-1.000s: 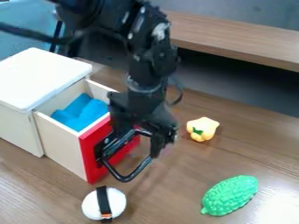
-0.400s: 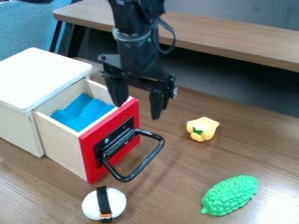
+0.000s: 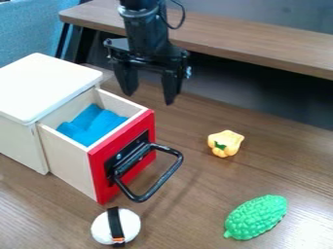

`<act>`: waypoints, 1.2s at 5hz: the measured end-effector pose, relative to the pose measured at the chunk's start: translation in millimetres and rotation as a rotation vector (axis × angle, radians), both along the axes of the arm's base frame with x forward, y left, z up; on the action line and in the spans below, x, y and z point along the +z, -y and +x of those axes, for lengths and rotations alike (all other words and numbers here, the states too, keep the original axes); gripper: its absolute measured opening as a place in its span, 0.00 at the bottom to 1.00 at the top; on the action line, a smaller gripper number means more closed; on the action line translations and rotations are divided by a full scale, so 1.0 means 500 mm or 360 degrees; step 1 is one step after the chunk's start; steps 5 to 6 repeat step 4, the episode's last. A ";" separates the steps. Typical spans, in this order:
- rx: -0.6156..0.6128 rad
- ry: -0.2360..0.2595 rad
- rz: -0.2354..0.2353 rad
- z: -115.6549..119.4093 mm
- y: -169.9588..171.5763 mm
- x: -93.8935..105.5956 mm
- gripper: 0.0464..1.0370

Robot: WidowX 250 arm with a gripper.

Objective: Open the drawer

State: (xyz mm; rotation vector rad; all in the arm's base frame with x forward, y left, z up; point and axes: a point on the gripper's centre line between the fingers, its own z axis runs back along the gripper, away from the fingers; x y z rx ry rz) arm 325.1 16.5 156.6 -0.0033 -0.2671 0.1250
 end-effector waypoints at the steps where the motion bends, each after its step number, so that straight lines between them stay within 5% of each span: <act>1: 0.0037 0.0013 -0.0014 0.007 -0.020 0.015 0.96; 6: 0.0193 -0.0025 -0.0059 -0.003 -0.093 0.030 0.96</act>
